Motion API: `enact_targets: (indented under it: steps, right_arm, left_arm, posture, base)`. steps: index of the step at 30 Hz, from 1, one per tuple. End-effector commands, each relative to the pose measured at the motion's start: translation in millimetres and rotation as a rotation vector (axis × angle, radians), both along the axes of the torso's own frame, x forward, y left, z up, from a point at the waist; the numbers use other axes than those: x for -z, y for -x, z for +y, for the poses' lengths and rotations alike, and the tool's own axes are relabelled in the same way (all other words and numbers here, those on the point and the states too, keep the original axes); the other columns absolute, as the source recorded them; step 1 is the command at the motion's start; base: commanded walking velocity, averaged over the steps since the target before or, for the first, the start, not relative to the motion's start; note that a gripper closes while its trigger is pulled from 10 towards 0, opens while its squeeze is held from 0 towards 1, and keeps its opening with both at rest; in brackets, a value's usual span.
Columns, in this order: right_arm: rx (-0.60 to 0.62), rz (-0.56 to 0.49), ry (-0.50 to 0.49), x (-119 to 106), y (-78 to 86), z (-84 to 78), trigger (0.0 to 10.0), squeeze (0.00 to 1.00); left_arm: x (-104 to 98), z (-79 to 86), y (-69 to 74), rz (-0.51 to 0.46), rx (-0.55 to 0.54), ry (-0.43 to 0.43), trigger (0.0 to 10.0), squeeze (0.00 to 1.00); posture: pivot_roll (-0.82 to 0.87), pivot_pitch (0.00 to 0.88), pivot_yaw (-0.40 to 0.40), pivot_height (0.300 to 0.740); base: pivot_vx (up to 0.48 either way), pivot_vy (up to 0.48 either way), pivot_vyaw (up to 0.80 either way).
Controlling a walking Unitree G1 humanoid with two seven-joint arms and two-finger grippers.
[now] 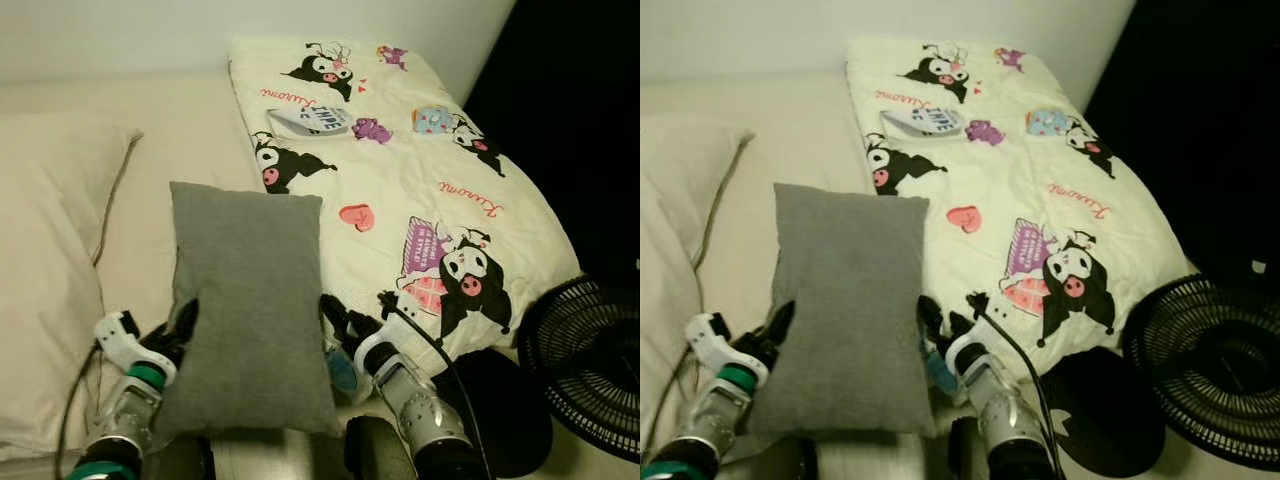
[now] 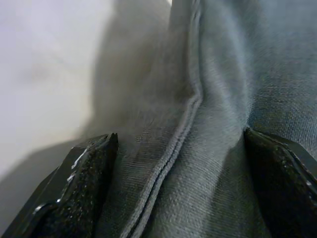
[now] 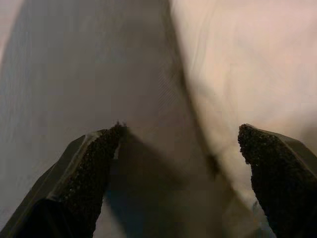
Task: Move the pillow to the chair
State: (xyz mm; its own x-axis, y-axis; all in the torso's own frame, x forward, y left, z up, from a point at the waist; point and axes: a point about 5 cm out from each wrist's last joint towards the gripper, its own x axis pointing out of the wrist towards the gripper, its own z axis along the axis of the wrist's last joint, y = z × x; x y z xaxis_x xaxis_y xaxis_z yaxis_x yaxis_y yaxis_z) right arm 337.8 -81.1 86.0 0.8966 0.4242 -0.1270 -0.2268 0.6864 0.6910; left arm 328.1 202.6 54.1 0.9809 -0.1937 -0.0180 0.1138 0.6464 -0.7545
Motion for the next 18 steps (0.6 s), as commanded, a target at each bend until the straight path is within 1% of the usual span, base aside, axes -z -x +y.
enact_targets:
  steps: [1,4,5,6,7,8,10,11,13,14,15,16,17,18]
  right_arm:
    - [-0.087,0.067,-0.033,13.7,14.2,18.0,10.0,1.00]
    - [-0.174,0.102,-0.060,17.9,22.2,27.4,10.0,1.00]
    - [-0.174,0.102,-0.060,17.9,22.2,27.4,10.0,1.00]
    - [-0.189,0.115,-0.094,17.6,23.7,31.2,10.0,1.00]
    - [-0.191,0.119,-0.111,16.8,23.9,32.5,10.0,1.00]
    - [-0.191,0.119,-0.111,16.8,23.9,32.5,10.0,1.00]
    - [-0.198,0.117,-0.145,14.2,23.9,35.6,10.0,1.00]
    - [-0.207,0.114,-0.164,12.4,24.0,37.4,10.0,1.00]
    - [-0.207,0.114,-0.164,12.4,24.0,37.4,10.0,1.00]
    - [-0.217,0.103,-0.160,11.2,24.1,38.8,10.0,1.00]
    - [-0.217,0.103,-0.160,11.2,24.1,38.8,10.0,1.00]
    - [-0.220,0.092,-0.161,10.6,24.2,39.5,10.0,0.73]
    - [-0.222,0.078,-0.165,9.9,24.9,38.8,1.8,0.00]
    - [-0.222,0.078,-0.165,9.9,24.9,38.8,1.8,0.00]
  left_arm:
    - [17.4,-26.3,10.1,0.058,0.115,0.111,10.0,1.00]
    - [12.7,-36.4,11.4,-0.008,0.195,0.223,10.0,1.00]
    - [12.7,-36.4,11.4,-0.008,0.195,0.223,10.0,1.00]
    - [9.3,-42.6,12.8,-0.048,0.268,0.234,10.0,1.00]
    - [8.4,-45.7,13.8,-0.060,0.304,0.225,10.0,1.00]
    - [8.4,-45.7,13.8,-0.060,0.304,0.225,10.0,1.00]
    - [9.7,-51.8,16.6,-0.061,0.373,0.139,10.0,1.00]
    - [11.7,-53.3,17.1,-0.052,0.376,0.043,10.0,1.00]
    - [11.7,-53.3,17.1,-0.052,0.376,0.043,10.0,1.00]
    - [13.9,-53.5,17.0,-0.039,0.357,-0.091,10.0,1.00]
    - [13.9,-53.5,17.0,-0.039,0.357,-0.091,10.0,1.00]
    - [13.5,-54.3,18.0,-0.060,0.342,-0.176,10.0,0.00]
    - [12.8,-55.9,20.3,-0.085,0.335,-0.226,10.0,0.00]
    - [12.8,-55.9,20.3,-0.085,0.335,-0.226,10.0,0.00]
  posture:
    - [-0.13,0.242,-0.039,0.596]
    - [-0.11,0.231,-0.043,0.596]
    - [-0.11,0.231,-0.043,0.596]
    - [-0.10,0.227,-0.047,0.596]
    - [-0.10,0.227,-0.047,0.596]
    - [-0.10,0.227,-0.047,0.596]
    - [-0.08,0.210,-0.051,0.596]
    - [-0.06,0.196,-0.053,0.596]
    - [-0.06,0.196,-0.053,0.596]
    - [-0.04,0.181,-0.057,0.596]
    - [-0.04,0.181,-0.057,0.596]
    - [-0.02,0.166,-0.061,0.596]
    - [-0.01,0.157,-0.062,0.596]
    - [-0.01,0.157,-0.062,0.596]
  base:
    - [0.000,0.000,0.00]
    - [0.000,0.000,0.00]
    - [0.000,0.000,0.00]
    - [0.000,0.000,0.00]
    - [0.000,0.000,0.00]
    - [0.000,0.000,0.00]
    - [0.000,0.000,0.00]
    - [0.000,0.000,0.00]
    - [0.000,0.000,0.00]
    - [0.000,0.000,0.00]
    - [0.000,0.000,0.00]
    - [0.000,0.000,0.00]
    - [0.000,0.000,0.00]
    - [0.000,0.000,0.00]
